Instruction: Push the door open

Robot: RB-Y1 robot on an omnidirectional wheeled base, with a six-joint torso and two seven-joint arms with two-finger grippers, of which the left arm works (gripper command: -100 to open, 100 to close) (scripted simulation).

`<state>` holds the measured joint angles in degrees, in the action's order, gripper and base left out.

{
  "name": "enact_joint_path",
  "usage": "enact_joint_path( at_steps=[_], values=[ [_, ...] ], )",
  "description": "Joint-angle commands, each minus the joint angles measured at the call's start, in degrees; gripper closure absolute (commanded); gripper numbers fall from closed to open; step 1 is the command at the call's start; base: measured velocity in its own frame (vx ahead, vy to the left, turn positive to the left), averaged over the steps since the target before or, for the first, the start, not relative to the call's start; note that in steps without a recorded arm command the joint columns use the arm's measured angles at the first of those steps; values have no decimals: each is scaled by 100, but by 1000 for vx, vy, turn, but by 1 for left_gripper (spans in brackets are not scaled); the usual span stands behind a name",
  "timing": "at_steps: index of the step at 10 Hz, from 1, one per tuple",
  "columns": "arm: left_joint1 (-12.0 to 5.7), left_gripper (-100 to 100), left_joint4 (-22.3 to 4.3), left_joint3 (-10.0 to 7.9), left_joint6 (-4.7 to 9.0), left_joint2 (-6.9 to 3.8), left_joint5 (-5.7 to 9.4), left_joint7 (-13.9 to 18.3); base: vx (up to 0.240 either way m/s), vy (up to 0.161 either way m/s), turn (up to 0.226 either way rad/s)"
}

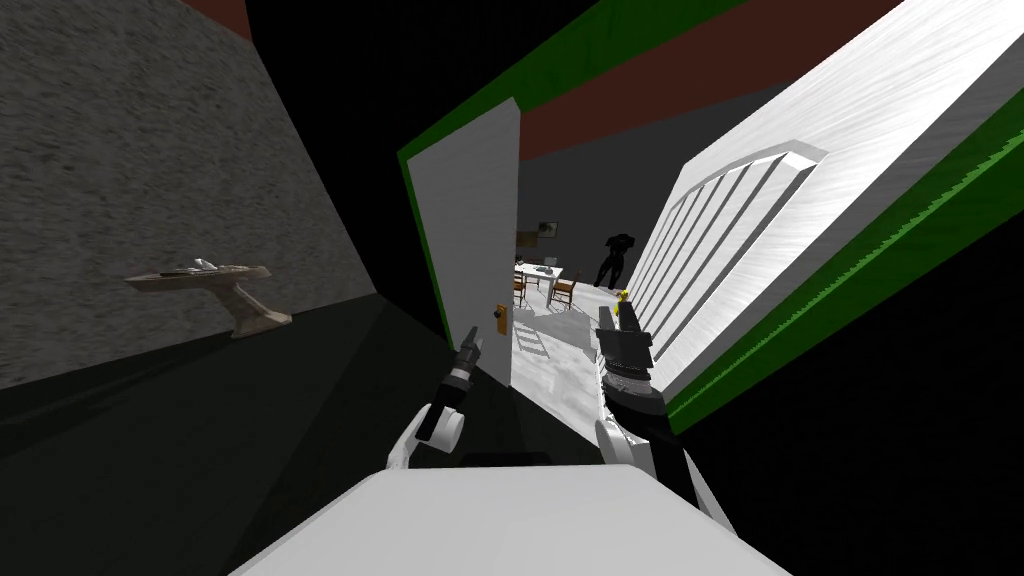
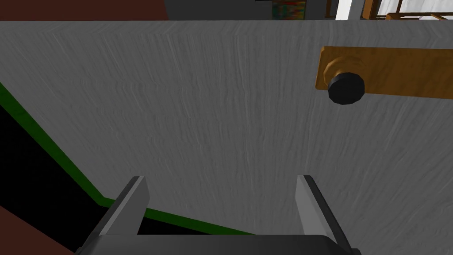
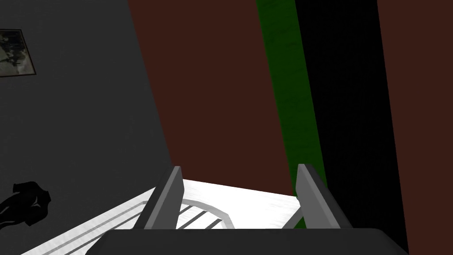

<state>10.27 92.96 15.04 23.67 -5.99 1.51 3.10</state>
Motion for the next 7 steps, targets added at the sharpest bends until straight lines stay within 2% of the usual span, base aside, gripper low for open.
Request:
enact_joint_path(
  at_steps=[1, 7],
  values=[
    [-161, -100, -194, 76, -119, -14, -10, 38, 83, 111, -97],
    [-606, -100, -890, 348, -367, -60, -45, 173, 72, 112, -94]
  ],
)
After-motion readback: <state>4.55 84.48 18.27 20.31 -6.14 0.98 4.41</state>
